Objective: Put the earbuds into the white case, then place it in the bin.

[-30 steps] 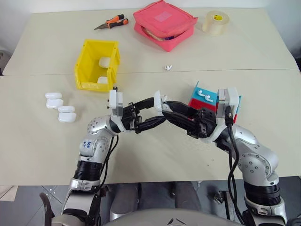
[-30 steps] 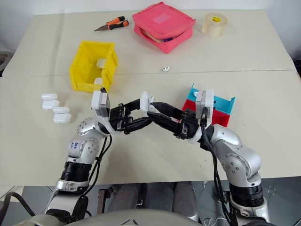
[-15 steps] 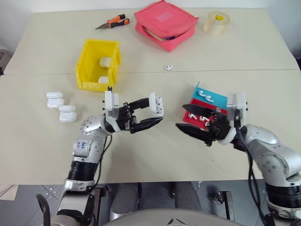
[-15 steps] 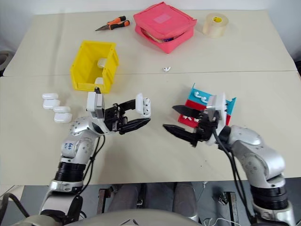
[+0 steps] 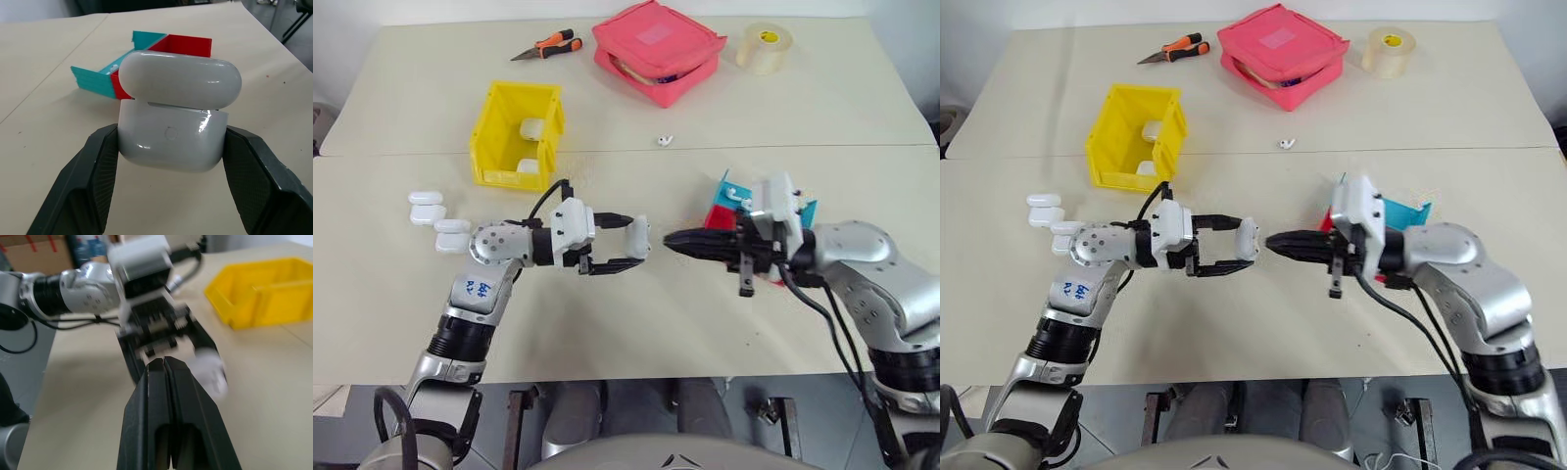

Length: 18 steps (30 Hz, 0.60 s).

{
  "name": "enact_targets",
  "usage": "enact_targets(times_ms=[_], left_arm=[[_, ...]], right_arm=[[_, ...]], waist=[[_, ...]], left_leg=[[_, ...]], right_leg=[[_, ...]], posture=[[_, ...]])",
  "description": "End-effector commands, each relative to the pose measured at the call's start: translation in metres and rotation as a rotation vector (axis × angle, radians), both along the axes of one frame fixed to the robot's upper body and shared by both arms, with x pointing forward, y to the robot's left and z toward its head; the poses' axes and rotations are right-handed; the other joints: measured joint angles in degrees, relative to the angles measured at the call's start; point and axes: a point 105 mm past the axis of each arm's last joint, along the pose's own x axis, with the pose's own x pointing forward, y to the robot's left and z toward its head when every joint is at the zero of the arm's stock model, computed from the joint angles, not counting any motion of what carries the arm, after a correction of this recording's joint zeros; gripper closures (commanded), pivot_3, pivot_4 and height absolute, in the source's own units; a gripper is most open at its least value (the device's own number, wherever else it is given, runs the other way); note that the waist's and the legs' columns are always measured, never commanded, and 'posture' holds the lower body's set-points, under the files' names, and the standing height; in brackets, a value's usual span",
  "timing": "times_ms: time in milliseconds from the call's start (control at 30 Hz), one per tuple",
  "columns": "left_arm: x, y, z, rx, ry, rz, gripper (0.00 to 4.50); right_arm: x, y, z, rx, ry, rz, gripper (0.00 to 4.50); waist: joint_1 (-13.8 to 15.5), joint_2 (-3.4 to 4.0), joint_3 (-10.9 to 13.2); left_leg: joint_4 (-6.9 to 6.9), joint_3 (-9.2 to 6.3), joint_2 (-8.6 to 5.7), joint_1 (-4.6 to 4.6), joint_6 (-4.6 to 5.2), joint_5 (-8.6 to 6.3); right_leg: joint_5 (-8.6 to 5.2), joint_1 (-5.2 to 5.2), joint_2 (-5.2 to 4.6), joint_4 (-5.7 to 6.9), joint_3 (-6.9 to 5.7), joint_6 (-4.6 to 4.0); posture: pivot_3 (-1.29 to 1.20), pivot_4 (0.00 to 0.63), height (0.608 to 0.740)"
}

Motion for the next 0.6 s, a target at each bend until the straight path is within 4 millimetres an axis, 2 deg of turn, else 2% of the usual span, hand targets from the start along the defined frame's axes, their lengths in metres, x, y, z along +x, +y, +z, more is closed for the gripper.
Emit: enact_targets(times_ms=[33, 100, 233, 367, 500, 600], left_arm=[[-0.002, -0.008, 0.004, -0.004, -0.025, -0.017, 1.69], [-0.003, -0.011, 0.005, -0.022, -0.026, -0.02, 1.69], [-0.004, -0.01, 0.009, -0.052, -0.036, -0.006, 1.69], [-0.005, -0.005, 0.017, -0.122, -0.042, 0.015, 1.69], [-0.006, 0.003, 0.022, -0.189, -0.015, 0.05, 1.69], [-0.007, 0.013, 0.021, -0.22, 0.013, 0.092, 1.69]], right_arm=[[0.004, 0.012, 0.002, -0.015, -0.022, 0.006, 4.47], [0.008, 0.015, -0.003, -0.043, -0.02, -0.002, 4.47], [0.01, 0.007, -0.015, -0.084, -0.002, -0.032, 4.47], [0.008, -0.022, -0.032, -0.13, 0.03, -0.108, 4.47], [0.01, -0.047, -0.036, -0.082, 0.052, -0.228, 4.47], [0.002, -0.056, -0.03, 0.001, 0.042, -0.247, 3.85]], waist=[[0.2, 0.0, 0.0], [0.4, -0.01, 0.0], [0.4, -0.01, 0.0], [0.6, -0.02, 0.0], [0.5, -0.04, 0.0], [0.3, -0.04, 0.0]], left_leg=[[0.0, -0.01, -0.02, -0.02, 0.0, 0.0], [0.01, -0.03, -0.04, -0.05, 0.0, 0.0], [0.01, -0.05, -0.05, -0.07, 0.0, 0.0], [0.01, -0.05, -0.05, -0.08, 0.01, 0.0], [0.02, 0.0, -0.02, -0.07, 0.01, 0.0], [0.01, 0.03, -0.01, -0.05, 0.0, 0.0]], right_leg=[[0.0, -0.01, -0.01, -0.01, 0.0, 0.0], [0.0, -0.01, -0.02, -0.03, -0.03, 0.0], [0.0, -0.02, -0.03, -0.03, -0.05, 0.0], [0.0, 0.0, -0.03, -0.02, -0.07, 0.0], [0.01, -0.01, -0.03, -0.02, -0.05, 0.01], [0.01, -0.01, -0.02, -0.01, -0.03, 0.01]], posture=[[0.0, 0.15, 0.74], [0.0, 0.15, 0.74], [0.0, 0.15, 0.74], [0.0, 0.15, 0.74], [0.0, 0.15, 0.74], [0.0, 0.15, 0.74]])
